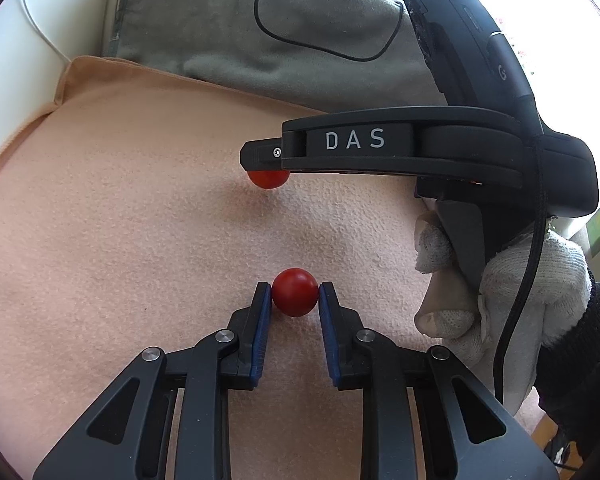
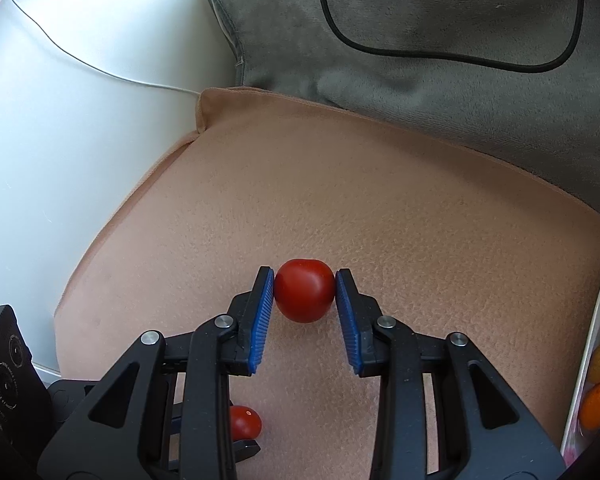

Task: Organize fruits
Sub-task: 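Lift both cherry tomatoes and carry them over the plate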

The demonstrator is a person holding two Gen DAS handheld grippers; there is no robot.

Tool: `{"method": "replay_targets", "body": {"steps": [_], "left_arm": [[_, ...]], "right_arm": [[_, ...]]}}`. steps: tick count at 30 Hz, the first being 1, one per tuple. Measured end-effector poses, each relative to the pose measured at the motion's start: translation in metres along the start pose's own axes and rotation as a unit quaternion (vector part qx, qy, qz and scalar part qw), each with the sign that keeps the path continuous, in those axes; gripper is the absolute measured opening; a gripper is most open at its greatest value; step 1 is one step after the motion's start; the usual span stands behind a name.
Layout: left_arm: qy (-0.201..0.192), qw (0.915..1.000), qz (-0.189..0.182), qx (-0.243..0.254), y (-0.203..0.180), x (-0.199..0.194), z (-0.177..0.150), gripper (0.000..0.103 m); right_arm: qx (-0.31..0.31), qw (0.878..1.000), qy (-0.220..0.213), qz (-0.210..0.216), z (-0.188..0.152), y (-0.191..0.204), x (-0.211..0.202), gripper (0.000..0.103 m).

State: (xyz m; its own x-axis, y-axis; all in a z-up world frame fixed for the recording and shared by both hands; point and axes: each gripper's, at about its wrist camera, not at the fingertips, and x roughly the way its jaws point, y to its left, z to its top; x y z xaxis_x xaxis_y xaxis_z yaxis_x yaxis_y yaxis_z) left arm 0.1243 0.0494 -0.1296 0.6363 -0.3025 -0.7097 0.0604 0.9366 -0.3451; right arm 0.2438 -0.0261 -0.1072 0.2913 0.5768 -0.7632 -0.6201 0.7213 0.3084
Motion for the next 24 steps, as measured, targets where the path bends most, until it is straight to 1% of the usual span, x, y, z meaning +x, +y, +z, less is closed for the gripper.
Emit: {"method": "replay_targets", "body": {"steps": [9,16,24], "left_arm": [[-0.013,0.9998,-0.007,0.012,-0.01,-0.019,-0.003,0.022],[-0.026,0.999,-0.019,0.03,-0.03,-0.028,0.004,0.022],[-0.033,0.997,-0.043,0.055,-0.065,-0.018,0.019,0.022]], "right_arm": [[0.0,1.0,-0.027,-0.009,-0.003,-0.006,-0.032,0.033],[0.005,0.998,-0.05,-0.022,-0.007,-0.021,-0.066,0.033],[0.007,0.995,-0.074,-0.06,-0.009,-0.051,-0.111,0.033]]}}
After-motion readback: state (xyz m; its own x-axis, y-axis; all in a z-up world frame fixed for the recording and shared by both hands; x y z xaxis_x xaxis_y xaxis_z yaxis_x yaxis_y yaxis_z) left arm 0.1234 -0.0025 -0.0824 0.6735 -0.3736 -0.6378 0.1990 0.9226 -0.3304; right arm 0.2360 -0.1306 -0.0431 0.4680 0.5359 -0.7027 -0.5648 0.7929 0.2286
